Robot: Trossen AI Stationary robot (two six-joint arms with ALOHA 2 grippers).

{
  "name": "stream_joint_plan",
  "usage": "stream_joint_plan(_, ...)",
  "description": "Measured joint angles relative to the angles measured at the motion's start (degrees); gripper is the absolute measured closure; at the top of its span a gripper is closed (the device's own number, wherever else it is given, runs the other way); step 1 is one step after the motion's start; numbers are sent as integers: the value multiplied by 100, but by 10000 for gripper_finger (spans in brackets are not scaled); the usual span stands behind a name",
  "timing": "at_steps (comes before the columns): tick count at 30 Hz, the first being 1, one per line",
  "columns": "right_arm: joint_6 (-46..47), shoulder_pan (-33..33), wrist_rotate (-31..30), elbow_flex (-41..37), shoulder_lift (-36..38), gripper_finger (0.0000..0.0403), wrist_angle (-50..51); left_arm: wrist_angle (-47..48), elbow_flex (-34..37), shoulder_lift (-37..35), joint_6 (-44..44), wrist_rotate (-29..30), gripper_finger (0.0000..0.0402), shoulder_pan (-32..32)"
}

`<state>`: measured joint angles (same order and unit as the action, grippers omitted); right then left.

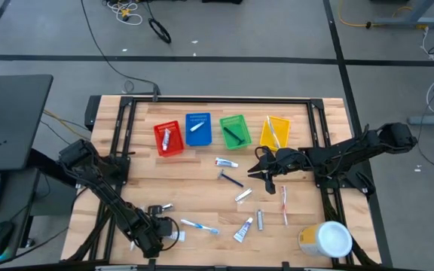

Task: Pick & Place Travel size toiletries
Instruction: Put the toothpaste into the red bin

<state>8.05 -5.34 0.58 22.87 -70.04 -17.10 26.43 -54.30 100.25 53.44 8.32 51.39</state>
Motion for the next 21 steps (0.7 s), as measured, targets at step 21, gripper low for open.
stream_joint_plan(21, 1, 0, -27, -2, 0, 317, -32, -51, 3, 11, -138, 642, 328, -765)
